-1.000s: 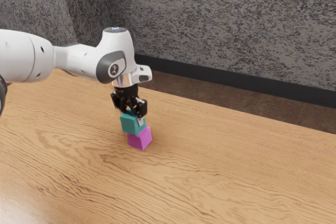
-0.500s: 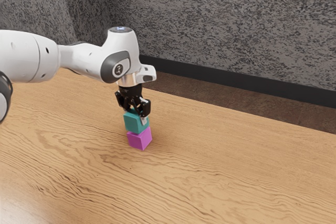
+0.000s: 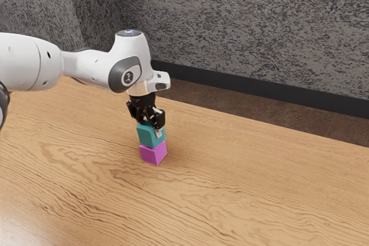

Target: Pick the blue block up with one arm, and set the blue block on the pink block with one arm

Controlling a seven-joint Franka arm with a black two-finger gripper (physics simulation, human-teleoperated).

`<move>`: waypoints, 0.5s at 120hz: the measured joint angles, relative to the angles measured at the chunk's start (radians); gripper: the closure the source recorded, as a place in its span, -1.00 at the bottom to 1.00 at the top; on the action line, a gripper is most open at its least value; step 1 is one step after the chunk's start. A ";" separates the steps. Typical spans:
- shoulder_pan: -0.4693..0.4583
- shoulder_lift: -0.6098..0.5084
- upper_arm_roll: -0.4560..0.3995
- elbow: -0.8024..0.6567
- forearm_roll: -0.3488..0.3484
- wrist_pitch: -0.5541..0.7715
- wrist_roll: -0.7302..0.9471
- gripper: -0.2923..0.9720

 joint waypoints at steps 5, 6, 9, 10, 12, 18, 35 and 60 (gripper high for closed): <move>0.000 0.001 0.000 -0.001 -0.005 0.002 0.001 0.10; 0.000 0.001 0.000 -0.001 -0.006 0.003 0.001 0.10; 0.000 0.001 0.001 -0.001 -0.008 0.004 0.002 0.11; 0.000 0.001 0.002 -0.001 -0.008 0.005 0.002 0.11; 0.000 0.002 0.003 -0.001 -0.009 0.006 0.002 0.11; 0.000 0.002 0.006 -0.002 -0.012 0.008 0.003 0.12; 0.000 0.004 0.008 -0.002 -0.014 0.013 0.004 0.12; 0.000 0.005 0.008 -0.004 -0.015 0.018 0.003 0.13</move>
